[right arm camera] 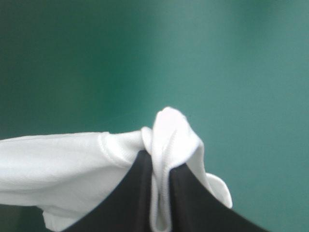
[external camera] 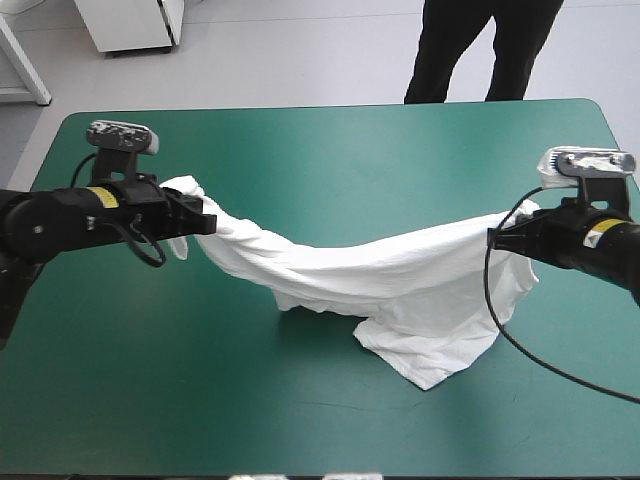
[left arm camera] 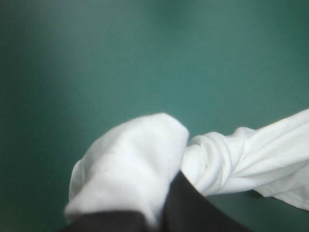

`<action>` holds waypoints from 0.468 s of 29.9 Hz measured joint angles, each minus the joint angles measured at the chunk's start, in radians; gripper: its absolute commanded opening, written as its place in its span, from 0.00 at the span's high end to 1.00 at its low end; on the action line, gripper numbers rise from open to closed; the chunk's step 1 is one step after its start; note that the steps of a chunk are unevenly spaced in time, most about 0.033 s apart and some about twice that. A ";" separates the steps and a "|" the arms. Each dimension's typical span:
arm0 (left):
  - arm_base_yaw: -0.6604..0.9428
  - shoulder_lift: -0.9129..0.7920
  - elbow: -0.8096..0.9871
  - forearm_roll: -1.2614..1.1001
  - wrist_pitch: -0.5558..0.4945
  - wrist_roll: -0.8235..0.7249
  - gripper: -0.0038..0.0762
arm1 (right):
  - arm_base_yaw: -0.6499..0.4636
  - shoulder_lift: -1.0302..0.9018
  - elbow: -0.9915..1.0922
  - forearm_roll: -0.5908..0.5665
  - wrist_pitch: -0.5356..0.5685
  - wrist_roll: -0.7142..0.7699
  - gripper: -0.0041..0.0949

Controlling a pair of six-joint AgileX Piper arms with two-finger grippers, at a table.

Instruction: Fold the cloth

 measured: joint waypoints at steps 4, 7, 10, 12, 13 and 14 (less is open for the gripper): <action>0.000 0.107 0.052 0.021 -0.115 -0.001 0.96 | 0.000 0.110 0.048 -0.007 -0.116 0.000 0.98; 0.000 0.205 0.052 0.035 -0.233 -0.001 0.96 | 0.000 0.201 0.049 -0.013 -0.210 0.000 0.98; 0.000 0.298 0.048 0.050 -0.300 -0.001 0.96 | 0.000 0.300 0.041 -0.017 -0.263 0.001 0.98; 0.000 0.361 0.046 0.051 -0.316 -0.001 0.96 | 0.000 0.373 0.035 -0.018 -0.277 0.007 0.98; 0.000 0.391 0.046 0.051 -0.323 -0.001 0.96 | 0.000 0.408 0.033 -0.019 -0.288 0.013 0.98; 0.000 0.418 0.046 0.051 -0.331 -0.001 0.96 | 0.000 0.442 0.033 -0.019 -0.300 0.020 0.98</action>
